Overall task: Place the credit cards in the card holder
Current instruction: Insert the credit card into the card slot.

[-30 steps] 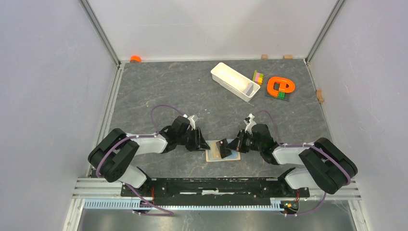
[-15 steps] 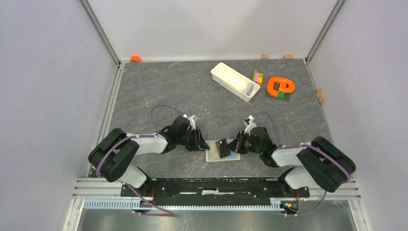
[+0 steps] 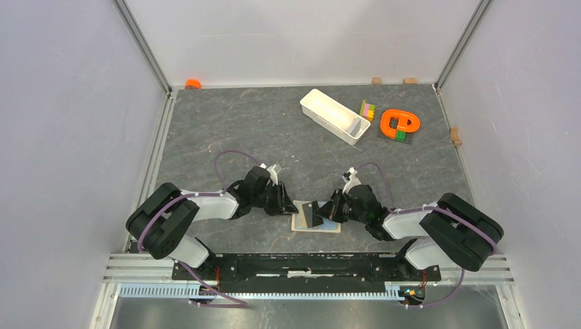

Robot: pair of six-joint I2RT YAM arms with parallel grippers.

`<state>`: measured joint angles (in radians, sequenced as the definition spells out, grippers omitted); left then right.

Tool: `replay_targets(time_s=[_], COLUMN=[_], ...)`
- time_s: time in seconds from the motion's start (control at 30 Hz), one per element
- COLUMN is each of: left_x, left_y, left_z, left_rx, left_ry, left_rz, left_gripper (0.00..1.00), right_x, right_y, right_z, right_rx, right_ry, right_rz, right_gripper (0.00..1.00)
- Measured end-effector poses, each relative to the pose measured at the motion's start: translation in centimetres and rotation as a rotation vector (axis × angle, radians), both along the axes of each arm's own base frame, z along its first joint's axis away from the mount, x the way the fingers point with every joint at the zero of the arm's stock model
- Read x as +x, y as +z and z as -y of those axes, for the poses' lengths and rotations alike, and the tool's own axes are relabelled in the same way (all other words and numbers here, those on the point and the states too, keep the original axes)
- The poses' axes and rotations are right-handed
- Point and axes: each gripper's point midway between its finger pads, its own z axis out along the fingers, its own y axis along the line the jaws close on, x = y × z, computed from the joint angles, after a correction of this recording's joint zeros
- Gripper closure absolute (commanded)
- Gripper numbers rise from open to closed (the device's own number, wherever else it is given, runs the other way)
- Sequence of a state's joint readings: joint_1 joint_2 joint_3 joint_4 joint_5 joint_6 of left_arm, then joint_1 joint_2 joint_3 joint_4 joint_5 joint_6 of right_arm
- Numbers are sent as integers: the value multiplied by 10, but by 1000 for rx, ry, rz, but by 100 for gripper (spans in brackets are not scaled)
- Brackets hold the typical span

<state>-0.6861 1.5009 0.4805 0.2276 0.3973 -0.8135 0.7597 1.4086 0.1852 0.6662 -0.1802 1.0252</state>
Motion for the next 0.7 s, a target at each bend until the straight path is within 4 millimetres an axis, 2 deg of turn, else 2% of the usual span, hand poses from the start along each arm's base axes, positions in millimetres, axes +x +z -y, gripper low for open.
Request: replay_targets(time_s=[0.2, 0.37, 0.53, 0.7], left_x=[-2, -7, -11, -19], left_y=[0, 1, 2, 2], left_z=[2, 3, -1, 1], left_rx=[-22, -17, 11, 26], left_ry=[16, 6, 14, -3], left_rz=[-1, -3, -5, 0], left_gripper=[63, 62, 61, 61], right_x=[1, 4, 4, 1], right_y=[2, 8, 10, 10], right_z=[1, 12, 29, 32], right_rx=[-52, -127, -211, -234], right_ry=[3, -8, -28, -16], right_rz=[11, 49, 83, 89], right_gripper=[66, 56, 52, 48])
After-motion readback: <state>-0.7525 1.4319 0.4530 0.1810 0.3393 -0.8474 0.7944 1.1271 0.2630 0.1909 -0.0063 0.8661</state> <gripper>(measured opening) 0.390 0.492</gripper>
